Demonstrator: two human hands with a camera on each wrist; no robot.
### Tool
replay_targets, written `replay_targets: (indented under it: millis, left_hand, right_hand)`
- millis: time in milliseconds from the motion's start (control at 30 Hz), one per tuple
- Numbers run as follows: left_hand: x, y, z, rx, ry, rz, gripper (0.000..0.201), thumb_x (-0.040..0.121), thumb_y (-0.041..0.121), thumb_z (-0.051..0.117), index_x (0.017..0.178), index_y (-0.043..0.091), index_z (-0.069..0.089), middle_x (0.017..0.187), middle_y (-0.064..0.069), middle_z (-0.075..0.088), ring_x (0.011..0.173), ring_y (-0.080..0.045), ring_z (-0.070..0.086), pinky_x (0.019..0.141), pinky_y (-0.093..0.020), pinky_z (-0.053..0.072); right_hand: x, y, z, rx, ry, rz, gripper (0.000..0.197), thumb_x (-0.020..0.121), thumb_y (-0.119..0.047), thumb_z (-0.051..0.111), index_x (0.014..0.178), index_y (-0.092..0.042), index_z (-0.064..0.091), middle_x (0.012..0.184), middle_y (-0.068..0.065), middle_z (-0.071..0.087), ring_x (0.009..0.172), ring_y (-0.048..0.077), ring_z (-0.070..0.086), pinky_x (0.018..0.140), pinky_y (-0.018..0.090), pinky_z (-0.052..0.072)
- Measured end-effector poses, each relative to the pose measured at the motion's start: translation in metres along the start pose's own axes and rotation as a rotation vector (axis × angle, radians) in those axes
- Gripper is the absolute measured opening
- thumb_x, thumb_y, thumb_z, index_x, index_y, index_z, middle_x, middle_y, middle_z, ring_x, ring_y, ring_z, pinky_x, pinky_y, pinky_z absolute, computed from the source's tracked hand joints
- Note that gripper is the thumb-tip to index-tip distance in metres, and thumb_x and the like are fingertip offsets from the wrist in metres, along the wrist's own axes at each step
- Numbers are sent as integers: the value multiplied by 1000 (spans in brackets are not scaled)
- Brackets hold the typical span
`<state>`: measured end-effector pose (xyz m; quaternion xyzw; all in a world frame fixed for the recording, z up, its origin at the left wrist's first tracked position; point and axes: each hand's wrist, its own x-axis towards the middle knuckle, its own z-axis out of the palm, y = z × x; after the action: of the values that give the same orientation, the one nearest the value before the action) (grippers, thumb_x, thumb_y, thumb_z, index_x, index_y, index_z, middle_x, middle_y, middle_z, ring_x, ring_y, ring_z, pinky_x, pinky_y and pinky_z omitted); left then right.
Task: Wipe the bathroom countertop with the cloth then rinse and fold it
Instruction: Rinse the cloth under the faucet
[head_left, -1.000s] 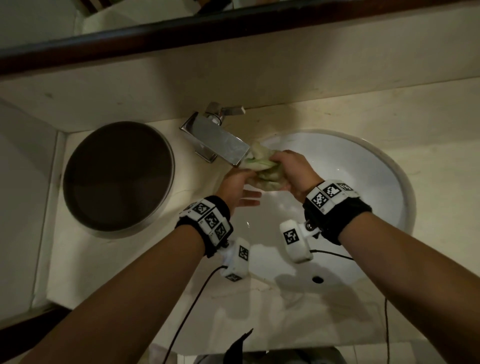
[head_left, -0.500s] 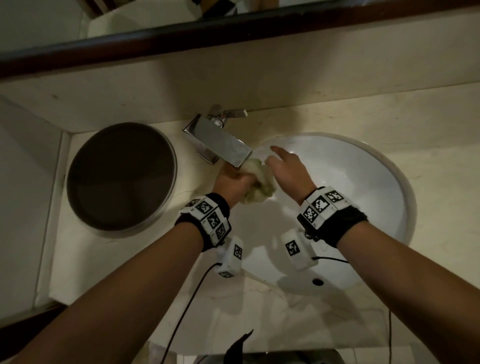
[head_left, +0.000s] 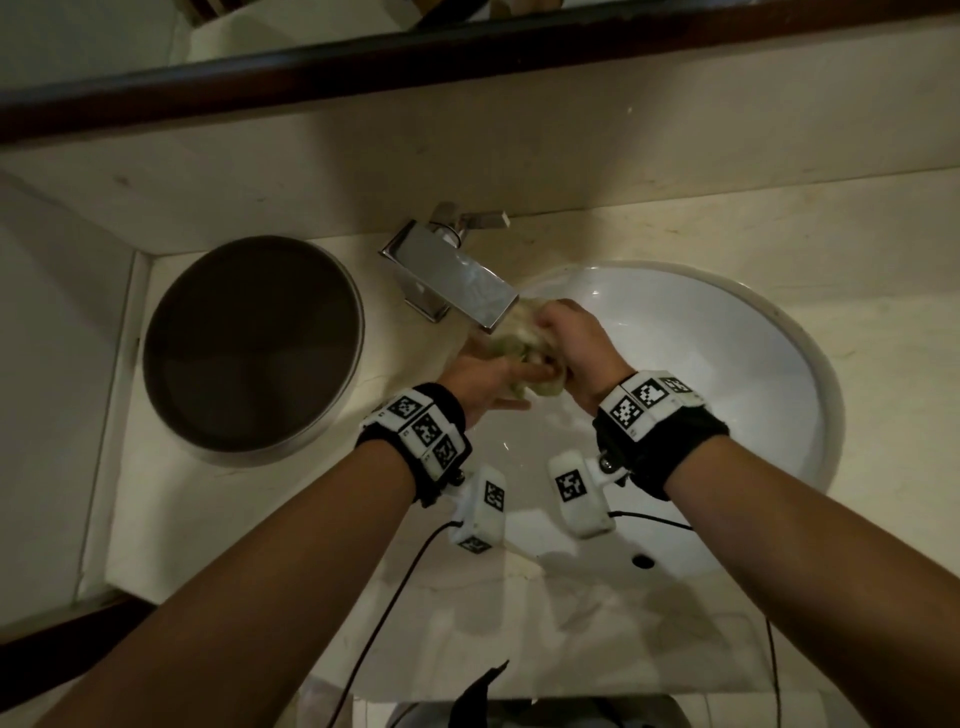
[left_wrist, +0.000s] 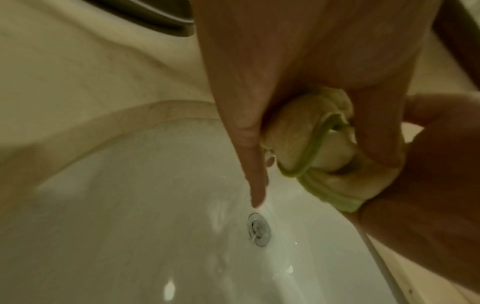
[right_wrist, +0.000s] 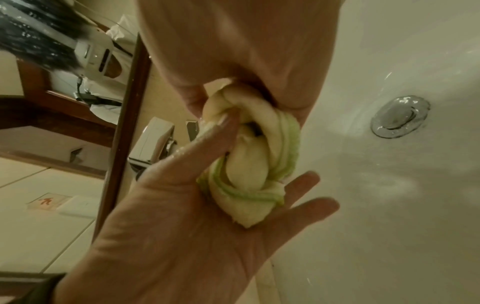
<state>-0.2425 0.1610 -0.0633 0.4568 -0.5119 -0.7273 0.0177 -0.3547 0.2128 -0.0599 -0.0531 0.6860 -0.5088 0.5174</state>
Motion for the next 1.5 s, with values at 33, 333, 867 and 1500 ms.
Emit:
replay_targets:
  millis: [33,333,867,1500]
  left_hand:
    - [-1,1,1,7,-4,8,39,69,6,83,104,9,68,104,-9,72,97,-27,70,84,-50,57]
    - [2,-11,-5,606,279,167,42,80,5,63,120,15,54,109,-7,62,90,-25,65,71,-32,55]
    - [-6,14,4,1300,119,281,23,83,14,58,105,13,56,86,-4,63,69,-19,58,59,-29,45]
    - [6,13,-7,801,126,237,32,73,-4,67,90,16,49,84,-1,57,78,-17,60,67,-17,47]
  right_hand:
    - [0,1,1,8,-30,28,26,81,-28,55,100,-10,58,92,14,63,76,27,59,59,32,46]
    - [-4,-13,-12,-176,-116,229,54,90,-61,41,120,-18,54,125,11,60,106,30,62,89,51,51]
    - [-3,4,20,-597,146,-133,30,86,-34,53,68,-12,63,76,4,66,77,27,61,67,33,46]
    - [-9,-22,2,-645,7,-126,38,93,-34,51,128,-20,54,124,10,57,95,28,63,58,33,57]
